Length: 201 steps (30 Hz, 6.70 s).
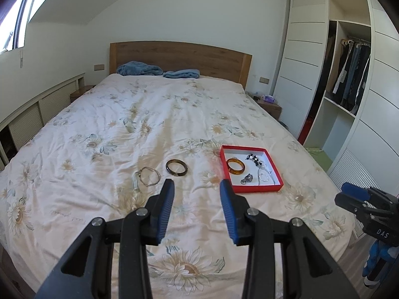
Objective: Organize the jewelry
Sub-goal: 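Withdraw both tools from the box and pause above the bed, then grasp the silver bangle with the left tool while the right tool grasps the dark bangle, then carry the silver and dark bangles over the red box with both tools, then open both tools to drop the bangles into the red box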
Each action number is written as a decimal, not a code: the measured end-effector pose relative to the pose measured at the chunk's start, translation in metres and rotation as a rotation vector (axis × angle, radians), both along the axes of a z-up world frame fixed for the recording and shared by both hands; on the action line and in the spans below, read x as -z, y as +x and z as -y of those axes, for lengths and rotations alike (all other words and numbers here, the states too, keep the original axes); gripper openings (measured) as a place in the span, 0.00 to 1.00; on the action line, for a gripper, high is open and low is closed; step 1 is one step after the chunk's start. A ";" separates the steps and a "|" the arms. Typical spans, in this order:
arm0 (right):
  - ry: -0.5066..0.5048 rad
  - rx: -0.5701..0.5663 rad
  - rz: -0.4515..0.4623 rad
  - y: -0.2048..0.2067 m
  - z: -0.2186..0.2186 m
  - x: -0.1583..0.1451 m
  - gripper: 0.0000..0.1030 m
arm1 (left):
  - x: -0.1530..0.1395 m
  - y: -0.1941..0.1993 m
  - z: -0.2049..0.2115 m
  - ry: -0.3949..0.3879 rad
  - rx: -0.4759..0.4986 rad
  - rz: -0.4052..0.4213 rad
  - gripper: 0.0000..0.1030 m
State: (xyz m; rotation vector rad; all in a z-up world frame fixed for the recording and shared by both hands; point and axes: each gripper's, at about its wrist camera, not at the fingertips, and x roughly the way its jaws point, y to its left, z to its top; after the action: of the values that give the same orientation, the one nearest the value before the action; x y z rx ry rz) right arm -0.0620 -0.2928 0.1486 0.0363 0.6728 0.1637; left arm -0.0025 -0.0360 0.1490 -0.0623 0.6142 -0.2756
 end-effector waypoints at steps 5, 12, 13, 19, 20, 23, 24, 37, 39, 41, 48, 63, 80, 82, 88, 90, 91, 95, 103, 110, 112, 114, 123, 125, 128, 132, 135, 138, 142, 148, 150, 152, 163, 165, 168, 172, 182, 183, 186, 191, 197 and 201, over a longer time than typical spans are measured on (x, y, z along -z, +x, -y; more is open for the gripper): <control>0.001 -0.004 0.003 -0.001 -0.003 -0.001 0.48 | 0.000 0.001 -0.004 0.010 -0.014 -0.012 0.35; 0.023 -0.007 -0.016 0.012 -0.004 0.010 0.48 | 0.013 0.014 -0.016 0.047 -0.059 -0.035 0.46; 0.030 -0.007 -0.020 0.015 -0.005 0.014 0.48 | 0.016 0.017 -0.018 0.054 -0.066 -0.038 0.46; 0.053 0.008 -0.060 0.039 0.002 0.042 0.48 | 0.031 0.038 -0.029 0.032 -0.109 -0.066 0.46; 0.060 0.012 -0.065 0.042 0.004 0.045 0.48 | 0.033 0.041 -0.030 0.027 -0.117 -0.067 0.46; 0.069 0.032 -0.080 0.052 0.011 0.055 0.48 | 0.041 0.049 -0.031 0.023 -0.137 -0.072 0.46; 0.071 0.037 -0.085 0.055 0.013 0.058 0.48 | 0.044 0.052 -0.032 0.020 -0.142 -0.076 0.46; 0.110 0.051 -0.129 0.082 0.018 0.076 0.48 | 0.062 0.074 -0.023 0.031 -0.153 -0.067 0.46; 0.114 0.050 -0.131 0.085 0.019 0.078 0.48 | 0.065 0.077 -0.023 0.033 -0.150 -0.080 0.46; 0.113 0.047 -0.136 0.089 0.018 0.081 0.48 | 0.068 0.081 -0.022 0.040 -0.147 -0.098 0.46; 0.118 0.049 -0.162 0.099 0.018 0.093 0.48 | 0.090 0.091 -0.023 0.060 -0.131 -0.160 0.46; 0.122 -0.006 -0.220 0.140 0.004 0.123 0.48 | 0.136 0.129 -0.033 0.072 -0.182 -0.254 0.47; 0.137 -0.134 -0.270 0.210 -0.031 0.151 0.48 | 0.185 0.191 -0.042 0.055 -0.138 -0.326 0.47; 0.134 -0.152 -0.278 0.226 -0.038 0.156 0.48 | 0.191 0.208 -0.045 0.046 -0.137 -0.338 0.47; 0.108 -0.190 -0.292 0.280 -0.062 0.169 0.48 | 0.208 0.264 -0.055 0.053 -0.139 -0.349 0.46; 0.110 -0.193 -0.302 0.299 -0.069 0.175 0.48 | 0.209 0.283 -0.053 0.077 -0.114 -0.328 0.46; 0.112 -0.193 -0.307 0.308 -0.071 0.179 0.48 | 0.209 0.288 -0.052 0.089 -0.104 -0.319 0.46; 0.122 -0.196 -0.321 0.338 -0.081 0.192 0.48 | 0.217 0.315 -0.046 0.155 -0.021 -0.299 0.40; 0.112 -0.189 -0.378 0.383 -0.099 0.227 0.47 | 0.257 0.347 -0.057 0.210 0.039 -0.358 0.30; 0.059 -0.156 -0.419 0.419 -0.110 0.257 0.37 | 0.276 0.346 -0.052 0.255 0.096 -0.350 0.30; 0.042 -0.150 -0.432 0.426 -0.113 0.265 0.35 | 0.279 0.345 -0.051 0.261 0.100 -0.346 0.30; 0.027 -0.153 -0.438 0.430 -0.117 0.272 0.35 | 0.281 0.344 -0.049 0.275 0.102 -0.336 0.28; -0.001 -0.144 -0.401 0.437 -0.117 0.275 0.10 | 0.272 0.333 -0.036 0.358 0.087 -0.247 0.08; -0.007 -0.140 -0.386 0.430 -0.115 0.270 0.10 | 0.268 0.331 -0.036 0.358 0.074 -0.243 0.07; -0.006 -0.141 -0.363 0.416 -0.111 0.261 0.09 | 0.259 0.329 -0.036 0.343 0.058 -0.244 0.06; 0.003 -0.134 -0.339 0.397 -0.105 0.243 0.09 | 0.248 0.321 -0.038 0.302 0.049 -0.259 0.05; 0.016 -0.125 -0.324 0.381 -0.097 0.229 0.09 | 0.239 0.311 -0.035 0.294 0.053 -0.257 0.05; 0.024 -0.120 -0.312 0.365 -0.092 0.216 0.09 | 0.230 0.300 -0.031 0.282 0.052 -0.256 0.05; 0.030 -0.116 -0.294 0.336 -0.082 0.199 0.09 | 0.212 0.283 -0.023 0.277 0.058 -0.237 0.05; 0.048 -0.084 -0.259 0.305 -0.057 0.178 0.09 | 0.187 0.265 0.001 0.264 0.088 -0.207 0.05; 0.057 -0.057 -0.248 0.298 -0.040 0.173 0.09 | 0.179 0.261 0.016 0.252 0.107 -0.198 0.05; 0.059 -0.030 -0.239 0.292 -0.022 0.168 0.09 | 0.173 0.259 0.031 0.239 0.127 -0.192 0.05; 0.020 0.174 -0.261 0.276 0.104 0.180 0.09 | 0.172 0.274 0.154 0.166 0.269 -0.211 0.05; 0.003 0.195 -0.276 0.275 0.120 0.187 0.09 | 0.178 0.280 0.175 0.160 0.280 -0.222 0.05; -0.016 0.213 -0.300 0.277 0.137 0.198 0.09 | 0.188 0.291 0.204 0.155 0.286 -0.244 0.05; -0.053 0.199 -0.341 0.280 0.144 0.214 0.09 | 0.206 0.307 0.238 0.196 0.274 -0.276 0.05; -0.115 0.145 -0.401 0.287 0.144 0.239 0.09 | 0.235 0.331 0.257 0.261 0.220 -0.336 0.05; -0.118 0.145 -0.403 0.287 0.145 0.240 0.09 | 0.237 0.333 0.257 0.260 0.210 -0.344 0.05; -0.116 0.143 -0.407 0.286 0.146 0.239 0.09 | 0.238 0.334 0.256 0.255 0.200 -0.345 0.07; -0.119 0.149 -0.400 0.284 0.142 0.234 0.27 | 0.235 0.335 0.250 0.192 0.209 -0.384 0.10; -0.107 0.183 -0.364 0.270 0.142 0.213 0.30 | 0.213 0.323 0.244 0.166 0.214 -0.361 0.25; -0.079 0.216 -0.340 0.247 0.139 0.193 0.32 | 0.187 0.306 0.233 0.132 0.205 -0.343 0.31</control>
State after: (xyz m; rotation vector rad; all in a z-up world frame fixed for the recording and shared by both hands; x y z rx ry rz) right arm 0.1853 -0.4318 -0.0443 0.0618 1.0084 -0.0794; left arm 0.3033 -0.2692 -0.0377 0.0837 0.9806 -0.4269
